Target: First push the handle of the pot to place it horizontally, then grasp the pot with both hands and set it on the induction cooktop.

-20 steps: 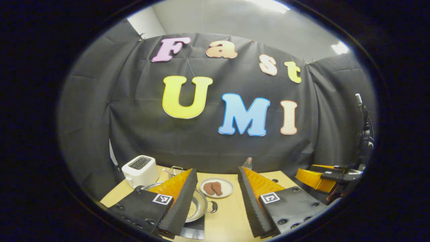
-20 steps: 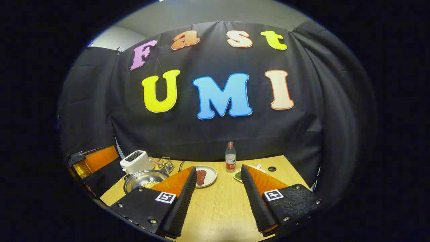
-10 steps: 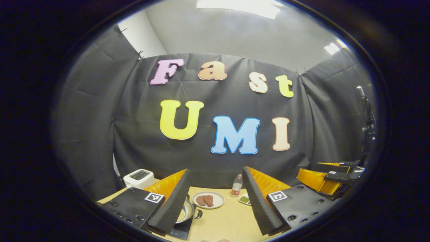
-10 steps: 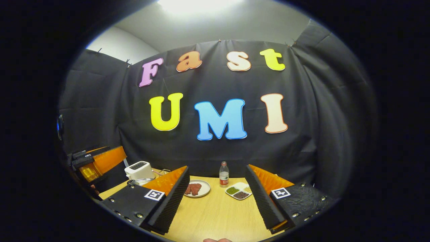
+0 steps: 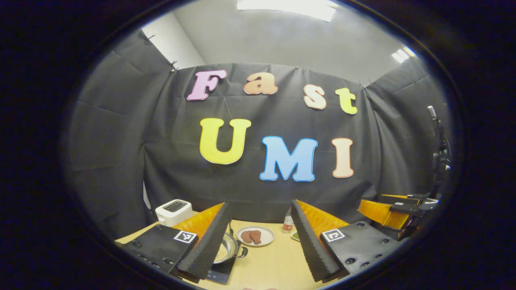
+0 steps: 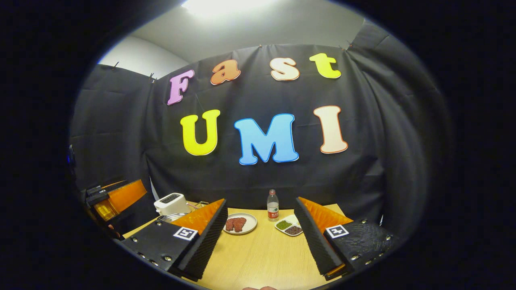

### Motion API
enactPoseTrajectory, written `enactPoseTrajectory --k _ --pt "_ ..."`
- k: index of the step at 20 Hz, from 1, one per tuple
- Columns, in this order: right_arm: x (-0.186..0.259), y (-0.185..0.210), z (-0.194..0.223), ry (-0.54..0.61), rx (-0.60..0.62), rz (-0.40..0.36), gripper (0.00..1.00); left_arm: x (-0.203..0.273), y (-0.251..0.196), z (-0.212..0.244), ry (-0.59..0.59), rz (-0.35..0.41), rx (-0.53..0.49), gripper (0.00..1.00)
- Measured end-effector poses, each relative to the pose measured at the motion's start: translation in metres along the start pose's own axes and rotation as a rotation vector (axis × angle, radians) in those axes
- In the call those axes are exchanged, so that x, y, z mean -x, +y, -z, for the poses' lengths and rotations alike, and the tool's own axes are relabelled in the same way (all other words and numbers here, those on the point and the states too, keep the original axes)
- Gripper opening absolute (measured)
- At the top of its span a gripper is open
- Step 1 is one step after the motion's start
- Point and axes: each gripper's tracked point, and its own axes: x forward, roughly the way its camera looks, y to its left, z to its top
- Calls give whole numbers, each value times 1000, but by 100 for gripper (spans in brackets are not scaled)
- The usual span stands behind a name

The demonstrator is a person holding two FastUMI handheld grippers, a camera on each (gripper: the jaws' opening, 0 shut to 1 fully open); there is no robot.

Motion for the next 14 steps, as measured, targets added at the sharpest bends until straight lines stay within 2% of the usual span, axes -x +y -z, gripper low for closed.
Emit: enactPoseTrajectory --k 2,3,8,11,14 --pt "2 8 -2 -7 -3 17 99 1 12 -9 -20 13 -11 99" --pt "3 12 -4 -14 -3 26 100 1 19 -11 -32 18 -12 95" --pt "5 29 -6 -26 -2 77 99 0 39 -11 -28 73 6 98" --pt "5 33 -11 -30 -10 93 99 -8 46 -10 -35 104 4 98" --pt "10 29 -12 -32 -30 116 99 -13 38 -8 -27 144 43 97"
